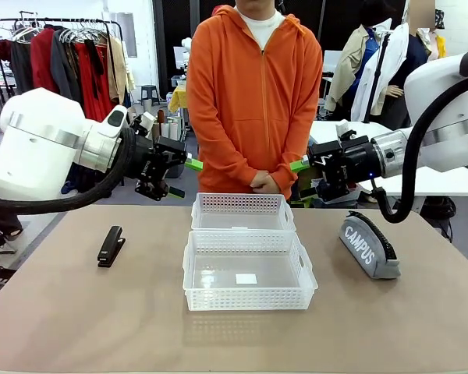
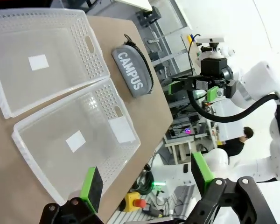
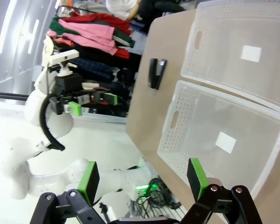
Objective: Distribute items into two baskets.
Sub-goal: Pick up the Pencil pouch that the person points to.
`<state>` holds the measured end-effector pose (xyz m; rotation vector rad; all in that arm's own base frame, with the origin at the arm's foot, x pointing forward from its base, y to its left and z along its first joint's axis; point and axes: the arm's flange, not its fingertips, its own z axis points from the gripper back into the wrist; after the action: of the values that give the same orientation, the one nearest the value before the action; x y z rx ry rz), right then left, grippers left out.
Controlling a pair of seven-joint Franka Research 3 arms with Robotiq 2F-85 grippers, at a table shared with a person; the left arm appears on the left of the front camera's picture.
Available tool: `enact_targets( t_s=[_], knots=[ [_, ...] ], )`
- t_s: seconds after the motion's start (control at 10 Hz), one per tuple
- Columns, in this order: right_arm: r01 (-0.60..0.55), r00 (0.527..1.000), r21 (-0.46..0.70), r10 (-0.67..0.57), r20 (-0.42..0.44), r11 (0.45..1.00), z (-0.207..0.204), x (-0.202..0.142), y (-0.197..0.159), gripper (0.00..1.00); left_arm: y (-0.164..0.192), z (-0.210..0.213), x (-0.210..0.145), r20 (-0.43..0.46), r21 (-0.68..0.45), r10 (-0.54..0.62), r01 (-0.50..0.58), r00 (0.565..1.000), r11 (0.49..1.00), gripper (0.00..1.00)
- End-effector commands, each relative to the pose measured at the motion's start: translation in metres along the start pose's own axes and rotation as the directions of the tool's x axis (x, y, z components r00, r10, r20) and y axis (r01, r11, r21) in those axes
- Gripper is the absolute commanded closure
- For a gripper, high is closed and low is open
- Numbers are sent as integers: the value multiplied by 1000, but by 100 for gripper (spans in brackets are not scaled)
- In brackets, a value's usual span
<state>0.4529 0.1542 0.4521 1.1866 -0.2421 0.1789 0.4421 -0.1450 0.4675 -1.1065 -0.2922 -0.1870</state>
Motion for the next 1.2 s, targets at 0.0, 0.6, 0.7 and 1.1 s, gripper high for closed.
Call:
enact_targets(
  t_s=[0.0, 0.6, 0.7, 1.1],
  knots=[
    [75, 997, 171, -76, -1, 982, 9, 20, 5, 0, -2, 10, 19, -14, -114, 117, -117, 993, 987, 0],
    [188, 981, 326, -196, -9, 927, 54, 46, 19, 0, -4, 43, 36, -3, -376, 199, -185, 980, 908, 0],
    [207, 977, 351, -212, -23, 913, 59, 51, 19, 0, -3, 45, 36, -1, -378, 201, -186, 980, 907, 0],
    [195, 979, 330, -206, -1, 924, 65, 57, 14, 0, 2, 42, 37, 6, -353, 190, -176, 982, 919, 0]
  ],
)
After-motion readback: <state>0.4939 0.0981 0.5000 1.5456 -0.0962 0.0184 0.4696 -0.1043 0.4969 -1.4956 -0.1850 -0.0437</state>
